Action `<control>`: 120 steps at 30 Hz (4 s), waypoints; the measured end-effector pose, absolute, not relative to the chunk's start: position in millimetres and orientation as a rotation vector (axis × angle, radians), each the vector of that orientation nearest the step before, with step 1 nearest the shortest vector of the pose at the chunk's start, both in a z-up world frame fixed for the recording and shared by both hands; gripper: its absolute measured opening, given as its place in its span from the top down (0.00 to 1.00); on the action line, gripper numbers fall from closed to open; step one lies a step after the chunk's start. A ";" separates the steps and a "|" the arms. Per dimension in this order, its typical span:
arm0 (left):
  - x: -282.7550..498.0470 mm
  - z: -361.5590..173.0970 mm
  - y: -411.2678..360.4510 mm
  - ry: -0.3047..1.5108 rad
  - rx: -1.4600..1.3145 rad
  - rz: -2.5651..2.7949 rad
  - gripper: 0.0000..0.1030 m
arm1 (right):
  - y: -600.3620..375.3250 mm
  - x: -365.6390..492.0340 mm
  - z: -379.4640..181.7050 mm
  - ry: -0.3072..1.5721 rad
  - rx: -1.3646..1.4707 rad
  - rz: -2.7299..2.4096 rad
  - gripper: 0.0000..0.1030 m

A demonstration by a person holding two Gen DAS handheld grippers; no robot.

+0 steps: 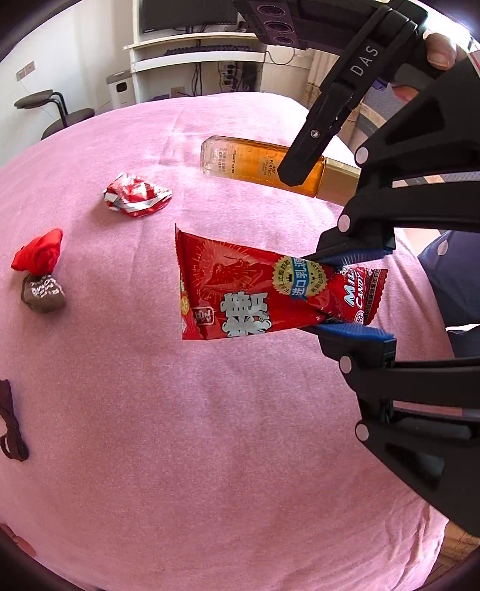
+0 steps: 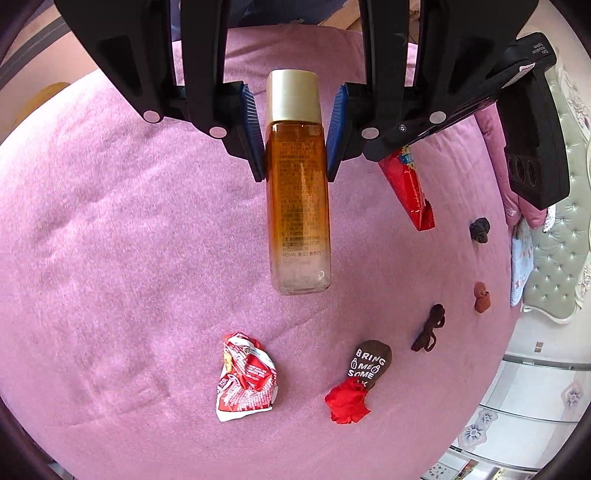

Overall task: Collect trash
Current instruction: 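Carry wrapper and bottle to the yellow bucket and open both tools, then return both tools over the bed toward the red cloth and chip bag, then grasp the red cloth with the left tool while the right tool grasps the chip bag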

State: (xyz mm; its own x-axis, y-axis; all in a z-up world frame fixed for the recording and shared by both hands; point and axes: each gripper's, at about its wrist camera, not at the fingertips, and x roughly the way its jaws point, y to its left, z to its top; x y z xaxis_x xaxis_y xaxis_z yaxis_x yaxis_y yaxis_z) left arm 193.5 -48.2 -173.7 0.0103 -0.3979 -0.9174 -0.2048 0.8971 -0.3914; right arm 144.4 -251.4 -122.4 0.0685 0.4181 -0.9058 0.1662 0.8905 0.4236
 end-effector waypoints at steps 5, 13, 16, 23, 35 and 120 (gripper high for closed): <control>180.4 -162.5 -67.3 1.588 -0.398 -0.234 0.73 | -277.4 108.1 -113.7 1.458 0.567 0.141 0.69; 151.0 -147.4 -142.4 1.614 -0.272 -0.336 0.73 | -356.2 54.6 -99.0 1.404 0.666 0.040 0.69; 143.7 -143.8 -188.8 1.622 -0.240 -0.377 0.73 | -395.8 32.1 -92.9 1.388 0.697 0.001 0.69; 116.8 -144.3 -298.8 1.658 -0.133 -0.492 0.73 | -493.4 -23.3 -93.6 1.344 0.821 -0.104 0.69; 62.7 -177.6 -470.3 1.727 0.109 -0.655 0.73 | -642.2 -131.7 -119.9 1.304 0.952 -0.341 0.69; 264.5 -148.5 -86.3 1.512 -0.318 -0.098 0.33 | -296.3 234.4 -121.8 1.433 0.502 0.127 0.55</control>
State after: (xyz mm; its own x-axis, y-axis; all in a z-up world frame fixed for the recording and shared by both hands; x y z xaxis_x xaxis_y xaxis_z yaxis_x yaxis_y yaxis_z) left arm 264.5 -86.3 -148.5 0.0633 -0.2594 -0.9637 -0.1324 0.9549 -0.2657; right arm 234.4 -296.3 -121.8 0.1509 0.3788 -0.9131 0.2117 0.8899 0.4042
